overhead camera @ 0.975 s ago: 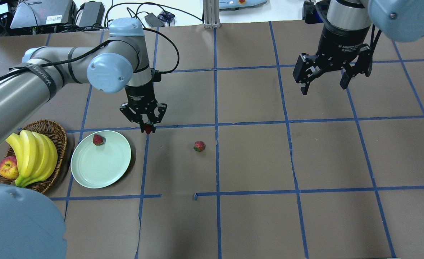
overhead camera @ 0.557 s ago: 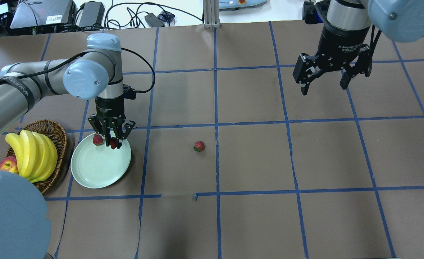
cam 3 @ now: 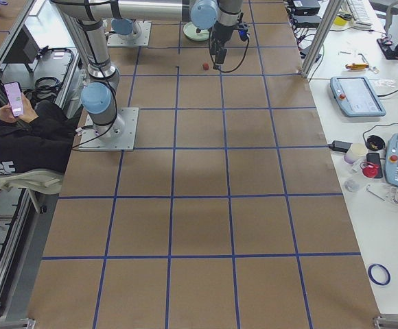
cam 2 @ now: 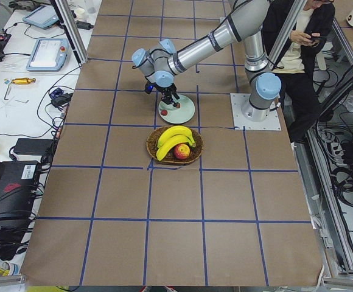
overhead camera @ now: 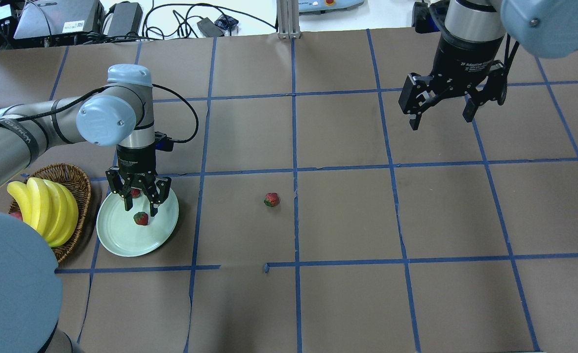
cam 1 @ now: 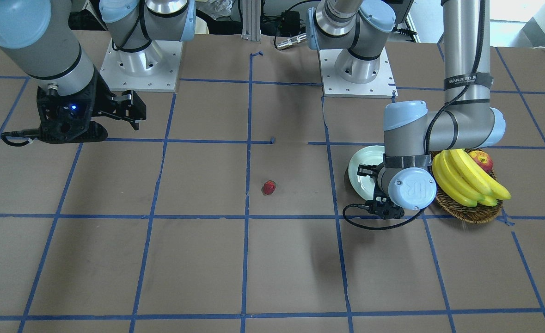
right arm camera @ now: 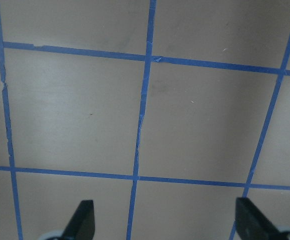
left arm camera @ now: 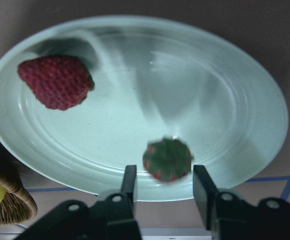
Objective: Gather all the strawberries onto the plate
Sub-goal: 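Carry the strawberry over the plate and open the left gripper, then raise the left gripper and move it to the last strawberry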
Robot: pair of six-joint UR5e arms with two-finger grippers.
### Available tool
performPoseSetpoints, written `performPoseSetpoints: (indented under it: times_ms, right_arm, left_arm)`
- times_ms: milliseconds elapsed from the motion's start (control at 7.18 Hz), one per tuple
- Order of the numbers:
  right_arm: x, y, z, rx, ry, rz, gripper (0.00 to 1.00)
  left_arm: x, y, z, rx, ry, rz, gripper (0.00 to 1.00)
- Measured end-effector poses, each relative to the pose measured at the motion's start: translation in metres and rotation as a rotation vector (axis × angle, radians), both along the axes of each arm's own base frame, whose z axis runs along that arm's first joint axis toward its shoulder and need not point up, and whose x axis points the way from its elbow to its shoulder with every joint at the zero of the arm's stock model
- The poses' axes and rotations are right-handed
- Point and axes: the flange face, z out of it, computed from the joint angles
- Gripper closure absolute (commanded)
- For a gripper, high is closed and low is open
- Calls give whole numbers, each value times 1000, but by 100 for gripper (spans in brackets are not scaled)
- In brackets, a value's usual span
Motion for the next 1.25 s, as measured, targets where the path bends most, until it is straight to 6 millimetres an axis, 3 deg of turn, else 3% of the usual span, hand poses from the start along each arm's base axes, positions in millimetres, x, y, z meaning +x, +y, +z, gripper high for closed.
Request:
performPoseSetpoints:
  times_ms: [279, 696, 975, 1254]
  right_arm:
    - [0, 0, 0, 0, 1, 0, 0]
    - [0, 0, 0, 0, 0, 0, 0]
    - [0, 0, 0, 2, -1, 0, 0]
    - [0, 1, -3, 8, -1, 0, 0]
  left_arm:
    - [-16, -18, 25, -91, 42, 32, 4]
    - [-95, -31, 49, -216, 138, 162, 4]
    - [-152, -32, 44, -284, 208, 215, 5]
    - [-197, -28, 26, -285, 266, 236, 6]
